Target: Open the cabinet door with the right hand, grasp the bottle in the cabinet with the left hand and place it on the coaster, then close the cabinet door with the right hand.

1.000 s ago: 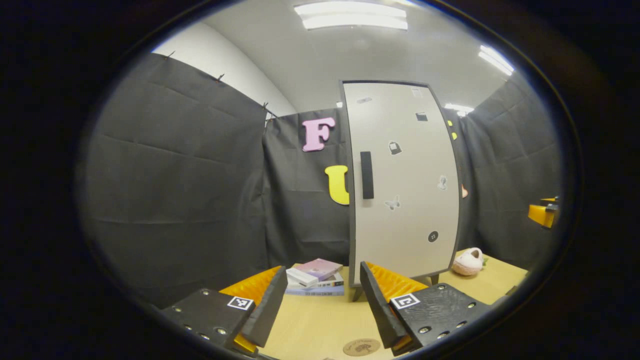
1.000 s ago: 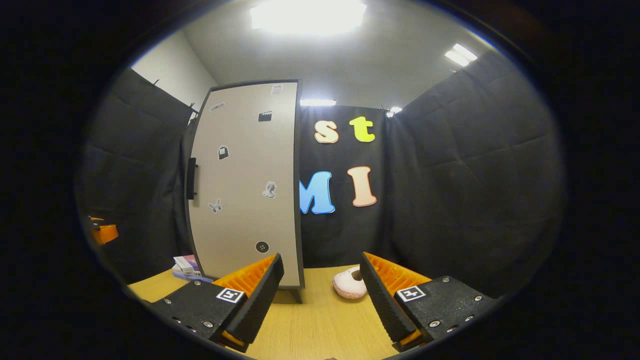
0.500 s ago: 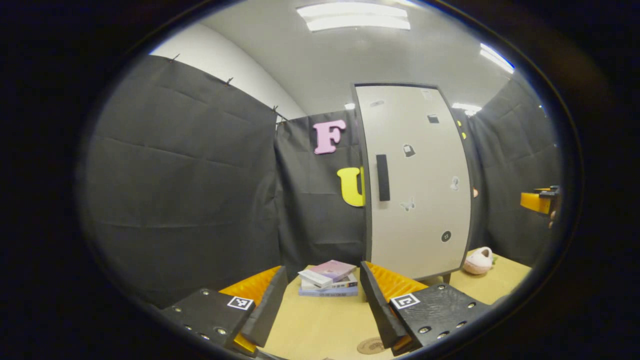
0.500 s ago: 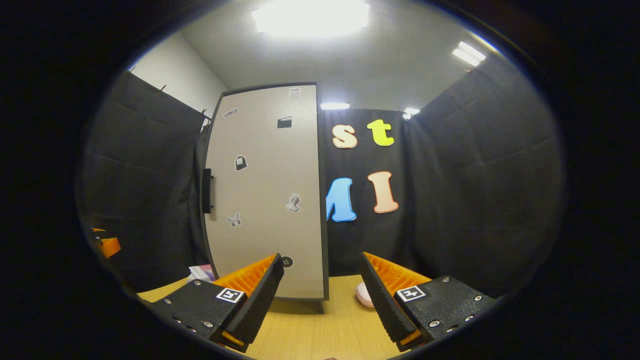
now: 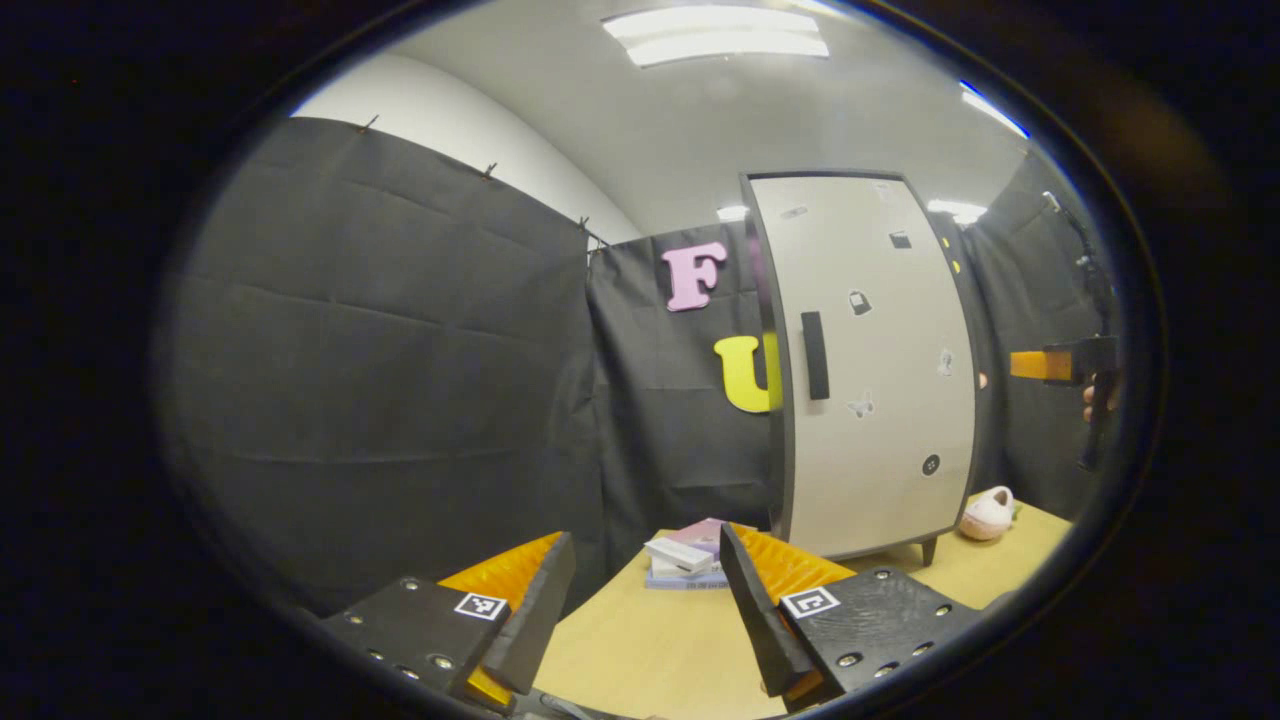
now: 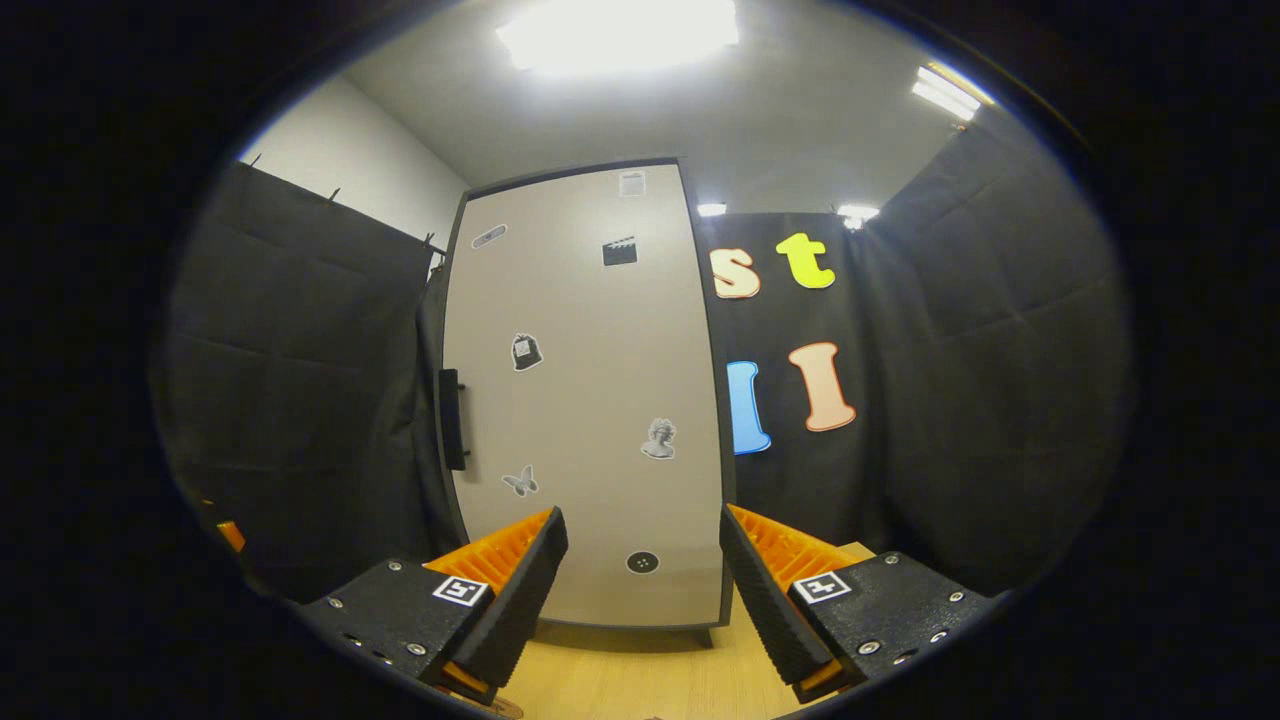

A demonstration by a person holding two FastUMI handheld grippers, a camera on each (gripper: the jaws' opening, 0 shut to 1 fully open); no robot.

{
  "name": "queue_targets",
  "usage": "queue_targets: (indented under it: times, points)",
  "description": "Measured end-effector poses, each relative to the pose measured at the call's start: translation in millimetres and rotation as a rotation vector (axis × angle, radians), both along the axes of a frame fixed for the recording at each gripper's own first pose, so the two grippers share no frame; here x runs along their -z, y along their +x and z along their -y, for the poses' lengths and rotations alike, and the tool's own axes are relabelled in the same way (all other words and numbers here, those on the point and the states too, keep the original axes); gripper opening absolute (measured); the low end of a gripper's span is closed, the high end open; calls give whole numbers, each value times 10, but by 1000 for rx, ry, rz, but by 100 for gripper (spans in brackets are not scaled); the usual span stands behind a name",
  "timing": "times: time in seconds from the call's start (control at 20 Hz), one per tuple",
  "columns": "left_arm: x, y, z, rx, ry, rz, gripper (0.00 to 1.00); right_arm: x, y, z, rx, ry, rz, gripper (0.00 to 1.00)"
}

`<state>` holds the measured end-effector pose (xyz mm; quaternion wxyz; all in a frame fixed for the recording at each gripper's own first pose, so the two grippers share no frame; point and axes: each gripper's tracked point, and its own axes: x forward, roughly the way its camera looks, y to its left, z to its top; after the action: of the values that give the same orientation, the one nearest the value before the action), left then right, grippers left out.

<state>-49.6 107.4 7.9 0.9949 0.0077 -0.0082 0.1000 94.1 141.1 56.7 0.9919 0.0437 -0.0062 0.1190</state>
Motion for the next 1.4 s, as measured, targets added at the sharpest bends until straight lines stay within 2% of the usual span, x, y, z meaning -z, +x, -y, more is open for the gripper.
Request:
queue_targets:
  times: [0.2, 0.4, 0.6, 0.75, 0.8, 0.95, 1.0, 1.15, 1.2, 1.25, 1.4]
  points:
    - [-13, -148, -243, -42, 22, 2, 87, -97, 159, -306, -33, -6, 7, 95]
    - [50, -268, -417, -74, 23, -9, 80, -193, 330, -657, -70, 3, 4, 95]
    - [109, -369, -586, -99, 32, -19, 83, -277, 481, -1039, -108, -6, 21, 95]
    - [135, -429, -710, -118, 31, -23, 80, -275, 570, -1351, -145, -15, 12, 95]
    - [141, -448, -760, -125, 28, -22, 84, -280, 595, -1447, -155, -18, 11, 95]
    - [215, -510, -916, -149, 20, -28, 84, -292, 696, -1739, -180, -39, 23, 95]
    - [237, -535, -976, -161, 18, -33, 80, -302, 740, -1824, -182, -48, 28, 95]
    - [324, -622, -1165, -192, 10, -48, 87, -315, 870, -2069, -187, -70, 27, 94]
    - [347, -648, -1229, -199, 6, -51, 83, -329, 923, -2137, -188, -68, 24, 94]
    - [361, -678, -1283, -207, 4, -53, 87, -341, 970, -2205, -187, -63, 19, 94]
    - [384, -739, -1425, -229, 4, -56, 84, -389, 1113, -2404, -193, -41, 6, 90]
